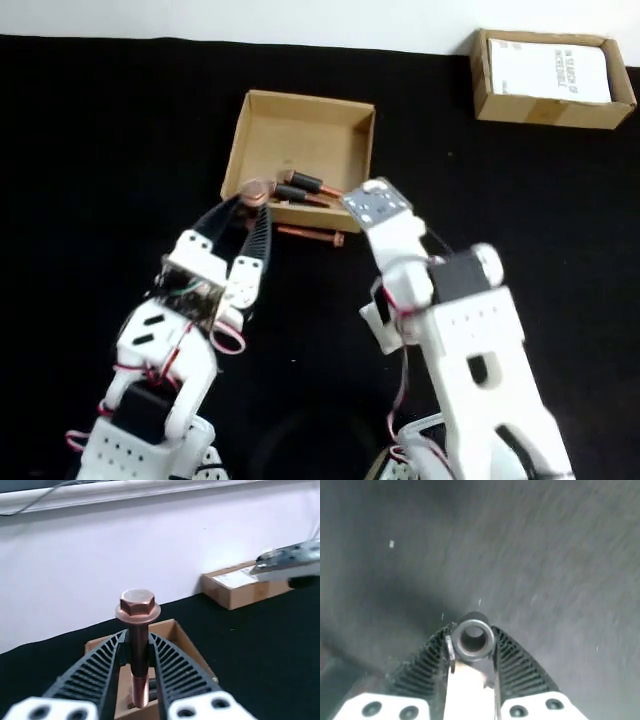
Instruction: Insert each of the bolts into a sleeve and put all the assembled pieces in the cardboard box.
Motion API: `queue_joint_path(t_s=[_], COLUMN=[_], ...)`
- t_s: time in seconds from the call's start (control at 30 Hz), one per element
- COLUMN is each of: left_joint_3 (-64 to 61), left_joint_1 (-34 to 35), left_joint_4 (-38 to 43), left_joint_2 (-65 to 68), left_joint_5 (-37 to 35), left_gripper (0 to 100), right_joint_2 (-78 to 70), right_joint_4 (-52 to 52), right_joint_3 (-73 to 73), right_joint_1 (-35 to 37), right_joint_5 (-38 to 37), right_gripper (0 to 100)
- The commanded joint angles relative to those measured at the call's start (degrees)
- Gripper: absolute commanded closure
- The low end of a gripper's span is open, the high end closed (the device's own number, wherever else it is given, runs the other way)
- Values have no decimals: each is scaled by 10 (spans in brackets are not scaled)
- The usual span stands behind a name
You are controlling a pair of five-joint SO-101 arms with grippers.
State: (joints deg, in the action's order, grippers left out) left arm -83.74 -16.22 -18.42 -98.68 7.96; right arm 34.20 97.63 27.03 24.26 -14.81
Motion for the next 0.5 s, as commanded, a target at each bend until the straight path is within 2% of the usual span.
queue_joint_path(t_s=[0.0, 0.13, 0.33, 0.4, 0.47], left_joint_3=[-11, -15, -17, -17, -17], left_joint_1=[38, 85, 114, 119, 122], left_joint_4=[-18, -19, -21, -21, -22], left_joint_2=[-65, -51, -51, -51, -51], left_joint_5=[3, -15, -47, -47, -47], left_gripper=[992, 992, 992, 992, 992], right_joint_2=[-75, -145, -270, -308, -335], right_joint_4=[32, -28, -112, -126, -124], right_joint_3=[-58, -53, -53, -53, -58], right_joint_1=[6, 14, 14, 13, 14], right_joint_5=[-16, -31, -30, -30, -30], right_gripper=[991, 991, 985, 950, 875])
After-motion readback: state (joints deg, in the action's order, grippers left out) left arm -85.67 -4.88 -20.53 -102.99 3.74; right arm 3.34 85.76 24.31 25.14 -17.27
